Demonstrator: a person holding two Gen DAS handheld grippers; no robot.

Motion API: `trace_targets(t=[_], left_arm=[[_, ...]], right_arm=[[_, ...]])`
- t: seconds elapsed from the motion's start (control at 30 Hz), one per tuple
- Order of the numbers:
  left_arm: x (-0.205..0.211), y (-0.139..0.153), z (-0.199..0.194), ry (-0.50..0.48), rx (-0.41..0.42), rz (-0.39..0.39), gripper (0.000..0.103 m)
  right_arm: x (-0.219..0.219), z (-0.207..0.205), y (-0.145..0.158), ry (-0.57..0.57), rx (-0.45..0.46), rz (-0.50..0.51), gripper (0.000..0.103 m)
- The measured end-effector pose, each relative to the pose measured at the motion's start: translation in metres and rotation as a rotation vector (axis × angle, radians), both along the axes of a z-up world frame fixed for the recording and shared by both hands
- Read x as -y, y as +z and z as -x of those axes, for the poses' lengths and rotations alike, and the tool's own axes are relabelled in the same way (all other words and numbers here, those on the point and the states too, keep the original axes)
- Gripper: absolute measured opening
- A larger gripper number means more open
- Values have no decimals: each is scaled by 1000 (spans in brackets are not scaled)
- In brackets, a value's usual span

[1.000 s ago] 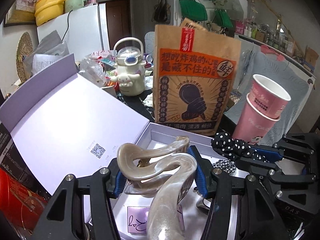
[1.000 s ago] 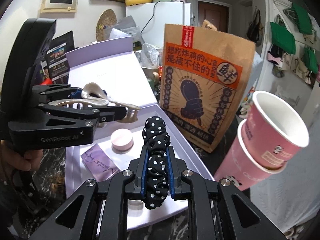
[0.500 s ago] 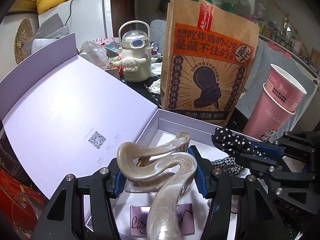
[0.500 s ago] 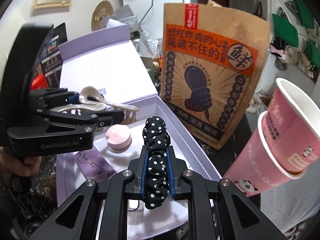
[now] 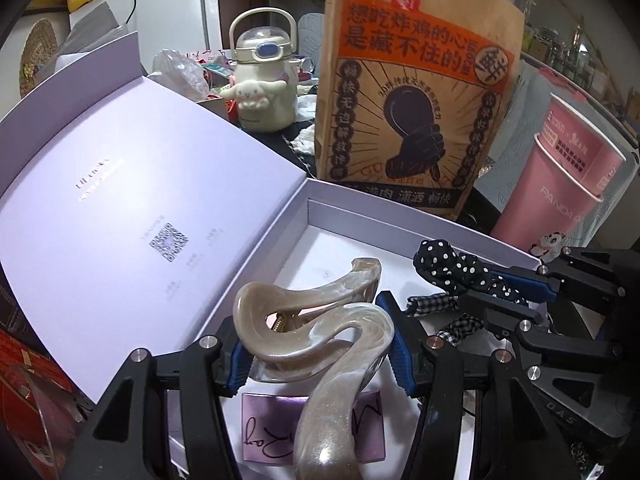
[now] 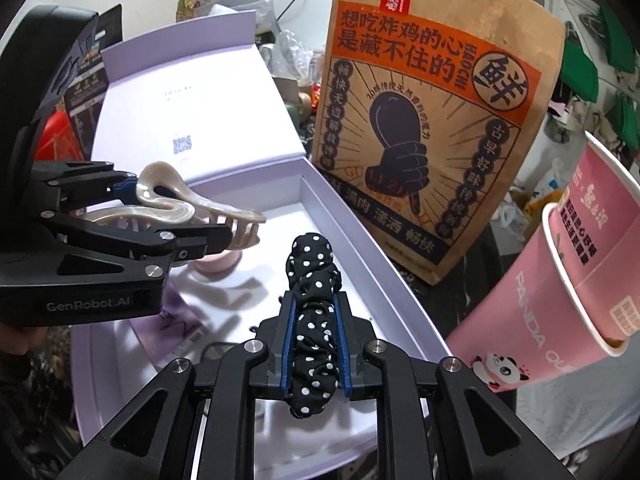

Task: Organize rigid objects
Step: 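Open the right tool to release the scrunchie while the left tool releases the ornament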

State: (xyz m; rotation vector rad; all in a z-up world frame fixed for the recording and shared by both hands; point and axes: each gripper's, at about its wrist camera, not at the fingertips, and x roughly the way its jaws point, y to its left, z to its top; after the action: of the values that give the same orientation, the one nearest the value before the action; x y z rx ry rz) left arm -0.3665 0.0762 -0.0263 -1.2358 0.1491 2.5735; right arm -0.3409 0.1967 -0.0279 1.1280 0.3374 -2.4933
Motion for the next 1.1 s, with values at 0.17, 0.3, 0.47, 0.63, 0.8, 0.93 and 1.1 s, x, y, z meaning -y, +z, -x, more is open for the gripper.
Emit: trace_targets(t=[0.17, 0.3, 0.47, 0.63, 0.8, 0.93, 1.1], left_arm=[[-4, 1, -3, -20, 9, -10, 55], [-8, 1, -5, -21, 20, 4, 55], [-11, 0, -8, 1, 28, 36, 58], [-8, 6, -11, 21, 25, 35, 73], [-8, 13, -18, 24, 6, 32, 76], [-9, 21, -21, 24, -16, 29, 76], [-9, 35, -30, 27, -54, 37, 76]], right_arm=[[-5, -4, 1, -18, -4, -24, 38], [-9, -9, 3, -26, -10, -31, 38], [-13, -14, 5, -36, -12, -32, 38], [-16, -17, 8, -47, -17, -26, 38], [-18, -24, 13, -52, -37, -30, 38], [-18, -28, 18, -55, -53, -29, 38], [-22, -36, 29, -63, -78, -18, 38]])
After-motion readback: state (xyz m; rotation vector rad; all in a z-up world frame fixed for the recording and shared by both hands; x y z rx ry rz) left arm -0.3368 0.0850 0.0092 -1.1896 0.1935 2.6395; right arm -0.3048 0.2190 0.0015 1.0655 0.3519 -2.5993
